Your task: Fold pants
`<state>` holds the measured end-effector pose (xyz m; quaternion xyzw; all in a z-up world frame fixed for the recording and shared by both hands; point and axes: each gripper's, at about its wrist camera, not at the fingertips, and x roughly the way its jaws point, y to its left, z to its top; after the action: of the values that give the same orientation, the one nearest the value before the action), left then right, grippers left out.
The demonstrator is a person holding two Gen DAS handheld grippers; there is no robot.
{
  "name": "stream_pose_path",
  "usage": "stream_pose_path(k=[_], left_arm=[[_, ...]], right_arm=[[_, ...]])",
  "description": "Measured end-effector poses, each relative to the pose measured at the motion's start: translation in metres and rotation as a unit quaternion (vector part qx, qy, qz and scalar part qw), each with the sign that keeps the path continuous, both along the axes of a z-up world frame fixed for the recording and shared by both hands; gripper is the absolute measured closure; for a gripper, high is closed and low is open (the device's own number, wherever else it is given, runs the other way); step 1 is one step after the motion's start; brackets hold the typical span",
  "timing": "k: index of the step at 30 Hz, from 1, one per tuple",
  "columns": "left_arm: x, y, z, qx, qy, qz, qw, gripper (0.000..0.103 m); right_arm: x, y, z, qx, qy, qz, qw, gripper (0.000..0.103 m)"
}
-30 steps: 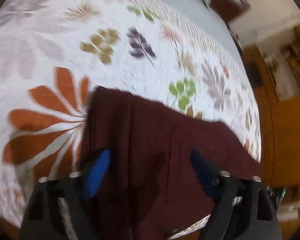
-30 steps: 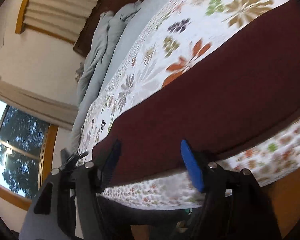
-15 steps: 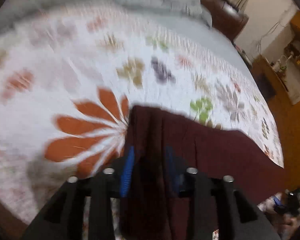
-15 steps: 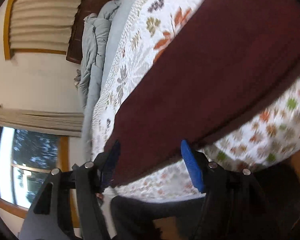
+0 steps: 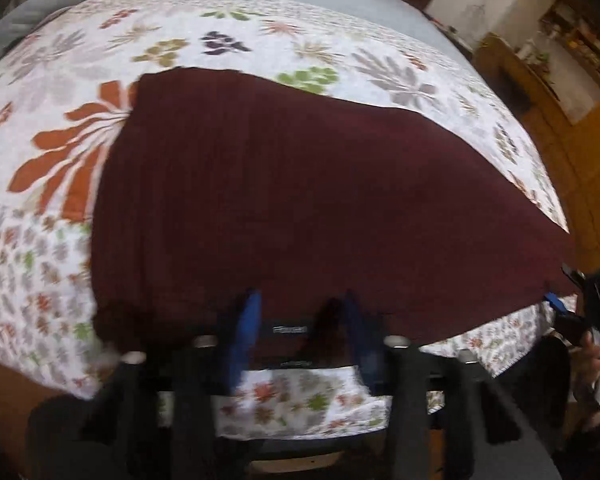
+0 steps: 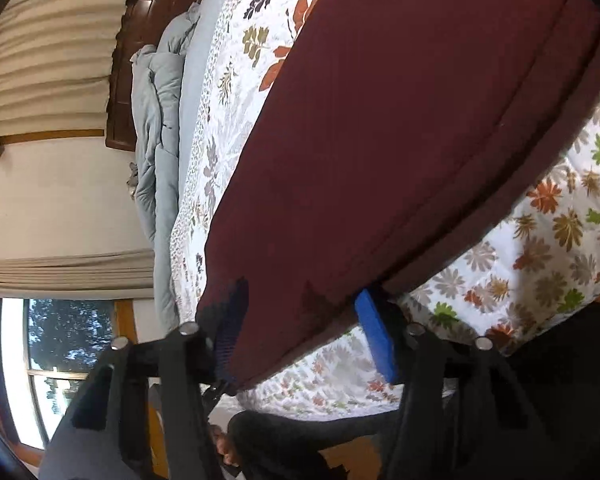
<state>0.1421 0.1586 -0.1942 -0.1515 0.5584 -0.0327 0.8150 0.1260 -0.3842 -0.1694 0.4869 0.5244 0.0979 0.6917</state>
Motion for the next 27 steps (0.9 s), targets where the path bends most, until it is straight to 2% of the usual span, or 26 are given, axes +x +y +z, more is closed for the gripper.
stream_pose_path(k=[1,3,5,7,10,12,13,14,15,17,20,23,24,25,27], left_arm=[[-0.003,0.001,-0.001,0.006,0.003,0.004,1.0,0.075],[-0.007,0.004,-0.004,0.005,0.006,0.009,0.9999,0.084],[-0.01,0.01,-0.006,-0.009,0.006,0.017,0.9998,0.087],[-0.011,0.013,-0.005,-0.019,-0.002,0.011,0.9998,0.087],[-0.015,0.006,-0.001,-0.023,-0.02,-0.015,0.9994,0.076],[-0.019,0.002,0.002,-0.026,-0.028,-0.025,0.9989,0.059],[-0.019,-0.002,0.003,-0.028,-0.034,-0.032,0.9985,0.055],[-0.019,-0.005,0.004,-0.028,-0.039,-0.035,0.9982,0.046],[-0.018,-0.01,0.004,-0.022,-0.041,-0.039,0.9982,0.043],[-0.016,-0.016,0.004,-0.008,-0.04,-0.042,0.9983,0.04],[-0.014,-0.015,0.004,-0.013,-0.038,-0.037,0.9985,0.038],[-0.015,-0.013,0.003,-0.02,-0.041,-0.038,0.9982,0.038],[-0.015,-0.013,0.003,-0.022,-0.044,-0.039,0.9981,0.038],[-0.016,-0.013,0.003,-0.021,-0.045,-0.039,0.998,0.038],[-0.016,-0.014,0.003,-0.017,-0.046,-0.04,0.998,0.038]], right_arm=[[-0.004,-0.003,-0.005,-0.005,0.008,-0.007,1.0,0.097],[-0.007,-0.005,-0.014,-0.004,0.015,-0.015,1.0,0.096],[-0.006,-0.001,-0.01,-0.018,0.008,0.003,1.0,0.095],[-0.007,-0.006,-0.006,-0.005,-0.002,0.019,1.0,0.088],[-0.026,-0.044,0.011,-0.018,-0.015,-0.014,1.0,0.068],[-0.041,-0.084,0.028,-0.055,-0.033,-0.069,0.996,0.068],[-0.048,-0.109,0.034,-0.066,-0.039,-0.105,0.991,0.06],[-0.052,-0.125,0.035,-0.072,-0.037,-0.133,0.988,0.047],[-0.056,-0.14,0.035,-0.073,-0.035,-0.159,0.984,0.042],[-0.056,-0.165,0.031,-0.074,-0.034,-0.193,0.978,0.041],[-0.049,-0.178,0.026,-0.068,-0.045,-0.202,0.976,0.041],[-0.045,-0.183,0.017,-0.07,-0.045,-0.201,0.976,0.048],[-0.046,-0.185,0.014,-0.075,-0.042,-0.206,0.975,0.066],[-0.046,-0.185,0.009,-0.073,-0.037,-0.21,0.974,0.088],[-0.052,-0.187,0.0,-0.054,-0.036,-0.22,0.973,0.091]])
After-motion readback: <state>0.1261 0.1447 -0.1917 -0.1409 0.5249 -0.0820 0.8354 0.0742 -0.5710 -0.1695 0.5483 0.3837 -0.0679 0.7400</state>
